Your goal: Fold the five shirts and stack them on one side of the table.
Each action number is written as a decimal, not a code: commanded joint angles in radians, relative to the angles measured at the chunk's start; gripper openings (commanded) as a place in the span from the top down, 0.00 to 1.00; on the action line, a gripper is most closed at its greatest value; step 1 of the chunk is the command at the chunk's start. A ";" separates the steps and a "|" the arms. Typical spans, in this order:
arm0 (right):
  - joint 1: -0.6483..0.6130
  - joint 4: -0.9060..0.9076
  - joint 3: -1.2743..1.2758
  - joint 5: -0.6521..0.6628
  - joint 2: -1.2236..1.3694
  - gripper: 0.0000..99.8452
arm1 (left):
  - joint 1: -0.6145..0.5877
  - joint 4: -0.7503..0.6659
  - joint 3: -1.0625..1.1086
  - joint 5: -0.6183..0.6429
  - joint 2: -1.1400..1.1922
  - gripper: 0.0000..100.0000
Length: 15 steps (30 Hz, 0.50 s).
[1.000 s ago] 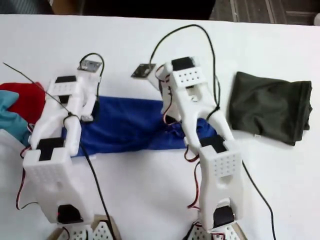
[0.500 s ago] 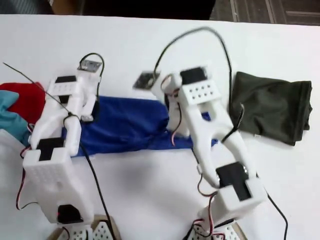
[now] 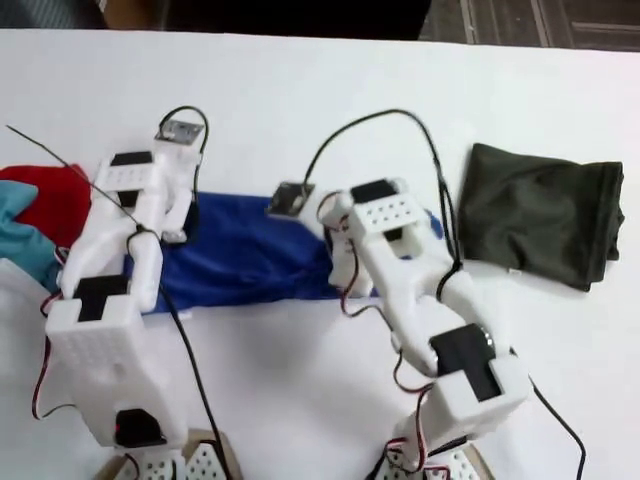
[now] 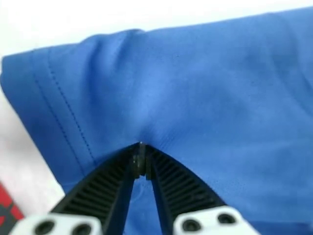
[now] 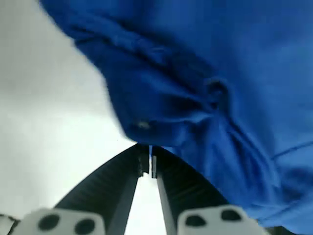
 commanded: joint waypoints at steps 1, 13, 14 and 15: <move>0.056 -0.012 -0.166 -0.058 0.061 0.98 | 0.005 -0.025 -0.016 0.005 0.008 0.98; 0.067 0.071 -0.756 -0.308 0.360 0.98 | 0.005 -0.025 -0.016 0.005 0.008 0.98; 0.068 0.114 -0.796 -0.310 0.358 0.98 | 0.005 -0.025 -0.016 0.005 0.008 0.98; 0.068 0.165 -0.832 -0.308 0.357 0.98 | 0.005 -0.025 -0.016 0.005 0.008 0.98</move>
